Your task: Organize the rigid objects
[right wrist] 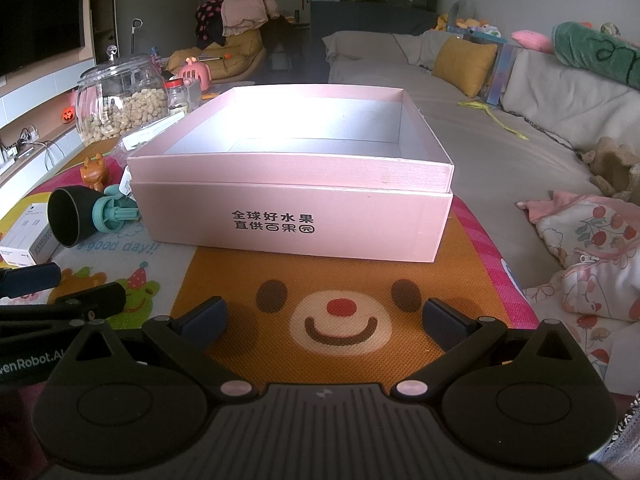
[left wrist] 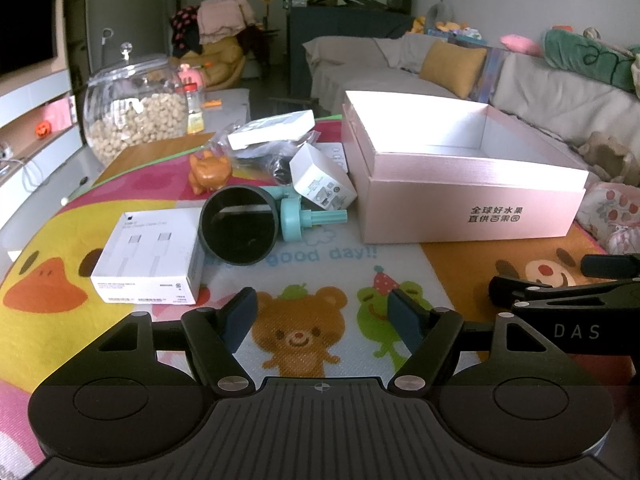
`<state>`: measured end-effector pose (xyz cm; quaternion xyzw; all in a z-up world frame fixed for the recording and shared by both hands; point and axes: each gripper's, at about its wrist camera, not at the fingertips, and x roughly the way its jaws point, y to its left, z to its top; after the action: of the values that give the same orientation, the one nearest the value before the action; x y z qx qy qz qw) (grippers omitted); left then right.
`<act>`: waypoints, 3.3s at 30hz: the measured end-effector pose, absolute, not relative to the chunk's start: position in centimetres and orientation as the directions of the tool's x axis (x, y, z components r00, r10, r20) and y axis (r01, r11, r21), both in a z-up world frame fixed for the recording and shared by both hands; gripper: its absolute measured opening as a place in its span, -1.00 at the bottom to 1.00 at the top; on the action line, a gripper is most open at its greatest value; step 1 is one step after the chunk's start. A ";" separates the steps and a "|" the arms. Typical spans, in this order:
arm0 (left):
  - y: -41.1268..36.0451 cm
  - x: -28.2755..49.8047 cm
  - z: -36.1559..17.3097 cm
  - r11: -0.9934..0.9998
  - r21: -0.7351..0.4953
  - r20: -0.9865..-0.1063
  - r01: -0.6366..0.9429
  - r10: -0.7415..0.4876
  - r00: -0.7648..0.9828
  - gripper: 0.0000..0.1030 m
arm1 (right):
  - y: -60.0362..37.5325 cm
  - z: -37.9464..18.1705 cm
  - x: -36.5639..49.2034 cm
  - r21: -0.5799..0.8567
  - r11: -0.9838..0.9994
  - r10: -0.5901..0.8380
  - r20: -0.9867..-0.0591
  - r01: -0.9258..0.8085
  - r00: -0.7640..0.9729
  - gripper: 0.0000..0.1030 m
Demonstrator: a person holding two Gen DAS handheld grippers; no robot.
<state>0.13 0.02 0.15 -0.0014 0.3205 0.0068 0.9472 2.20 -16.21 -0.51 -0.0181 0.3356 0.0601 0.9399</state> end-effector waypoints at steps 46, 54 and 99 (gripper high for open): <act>15.6 2.4 4.4 0.939 -0.318 -0.592 -0.128 -0.091 0.801 0.39 | -16.2 0.2 2.6 0.012 0.982 0.142 -0.707 -0.190 0.693 1.00; 11.1 3.2 2.5 0.999 -0.044 -0.609 -0.023 -0.009 0.793 0.45 | -16.2 0.2 2.6 0.005 0.981 0.141 -0.707 -0.194 0.693 1.00; 13.1 -6.2 1.9 0.959 -0.132 -0.602 0.250 -0.278 0.749 0.54 | -1.4 6.9 7.2 0.040 0.816 0.439 -0.692 -0.577 0.573 -0.41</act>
<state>-6.15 13.10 1.90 -0.0217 0.3251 -0.1414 0.9348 7.17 -1.39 6.91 -0.0951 0.3610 0.2881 0.8818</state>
